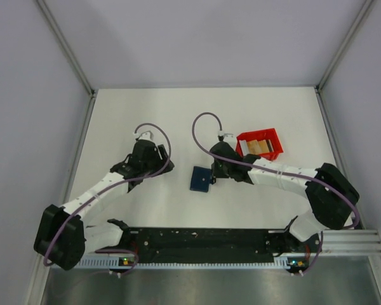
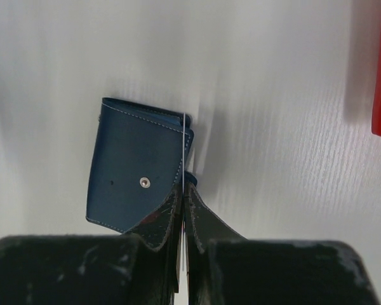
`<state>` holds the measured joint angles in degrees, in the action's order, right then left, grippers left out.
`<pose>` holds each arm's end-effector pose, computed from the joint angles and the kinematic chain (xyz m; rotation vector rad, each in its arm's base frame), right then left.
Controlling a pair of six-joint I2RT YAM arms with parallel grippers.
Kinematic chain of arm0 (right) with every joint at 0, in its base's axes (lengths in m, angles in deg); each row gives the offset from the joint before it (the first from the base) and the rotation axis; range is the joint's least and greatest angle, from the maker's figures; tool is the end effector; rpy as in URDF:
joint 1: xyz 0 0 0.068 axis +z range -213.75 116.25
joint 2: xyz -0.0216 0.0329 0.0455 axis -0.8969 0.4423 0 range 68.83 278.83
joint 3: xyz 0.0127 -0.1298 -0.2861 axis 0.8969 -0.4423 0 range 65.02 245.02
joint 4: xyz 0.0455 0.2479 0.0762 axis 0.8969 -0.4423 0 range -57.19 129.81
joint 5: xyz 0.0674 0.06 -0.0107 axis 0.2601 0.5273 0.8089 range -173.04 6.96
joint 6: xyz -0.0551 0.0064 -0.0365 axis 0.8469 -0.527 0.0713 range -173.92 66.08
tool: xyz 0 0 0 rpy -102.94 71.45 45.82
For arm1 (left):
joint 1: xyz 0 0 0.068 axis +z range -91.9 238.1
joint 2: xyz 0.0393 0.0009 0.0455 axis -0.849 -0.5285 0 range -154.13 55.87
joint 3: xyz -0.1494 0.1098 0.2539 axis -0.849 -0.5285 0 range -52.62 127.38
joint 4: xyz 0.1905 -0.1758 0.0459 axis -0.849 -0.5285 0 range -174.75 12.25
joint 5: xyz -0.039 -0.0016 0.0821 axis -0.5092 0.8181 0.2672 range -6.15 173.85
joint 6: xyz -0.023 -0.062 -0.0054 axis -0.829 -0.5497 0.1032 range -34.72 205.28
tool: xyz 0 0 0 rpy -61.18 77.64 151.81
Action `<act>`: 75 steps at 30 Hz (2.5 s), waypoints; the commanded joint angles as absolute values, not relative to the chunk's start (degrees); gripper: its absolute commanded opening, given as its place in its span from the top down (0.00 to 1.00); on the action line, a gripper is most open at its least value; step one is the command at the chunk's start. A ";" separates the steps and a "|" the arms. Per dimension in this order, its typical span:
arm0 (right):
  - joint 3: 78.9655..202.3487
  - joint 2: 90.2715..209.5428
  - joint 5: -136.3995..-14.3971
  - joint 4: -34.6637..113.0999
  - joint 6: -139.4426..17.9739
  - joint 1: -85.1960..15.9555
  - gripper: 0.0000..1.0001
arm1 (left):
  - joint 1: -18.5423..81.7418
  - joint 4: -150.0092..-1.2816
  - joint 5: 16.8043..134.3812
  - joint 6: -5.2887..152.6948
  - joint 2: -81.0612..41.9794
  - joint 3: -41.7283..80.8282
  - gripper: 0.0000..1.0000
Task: Put the credit cards into the card holder
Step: Open the card holder at the center of the board.
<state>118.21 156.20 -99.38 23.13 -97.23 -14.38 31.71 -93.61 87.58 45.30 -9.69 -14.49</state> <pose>0.2212 0.2351 0.2343 -0.0046 2.4478 0.3861 0.2092 -0.1001 0.2456 -0.3149 2.3585 -0.4975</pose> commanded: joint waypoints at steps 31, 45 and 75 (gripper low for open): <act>103.25 150.21 -79.79 47.72 -109.38 -20.68 1.00 | 25.49 -81.18 72.87 48.72 -28.86 -14.83 0.93; 104.13 150.92 -73.11 54.66 -107.62 -20.68 1.00 | 22.77 -78.19 68.47 50.04 -30.79 -12.72 1.00; 108.36 159.09 -69.05 57.83 -105.60 -15.93 1.00 | 22.86 -76.69 77.26 47.14 -33.70 -11.48 1.00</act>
<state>105.36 157.60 -67.86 59.01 -106.56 -17.62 23.16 -78.53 75.47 47.74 -33.41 -12.74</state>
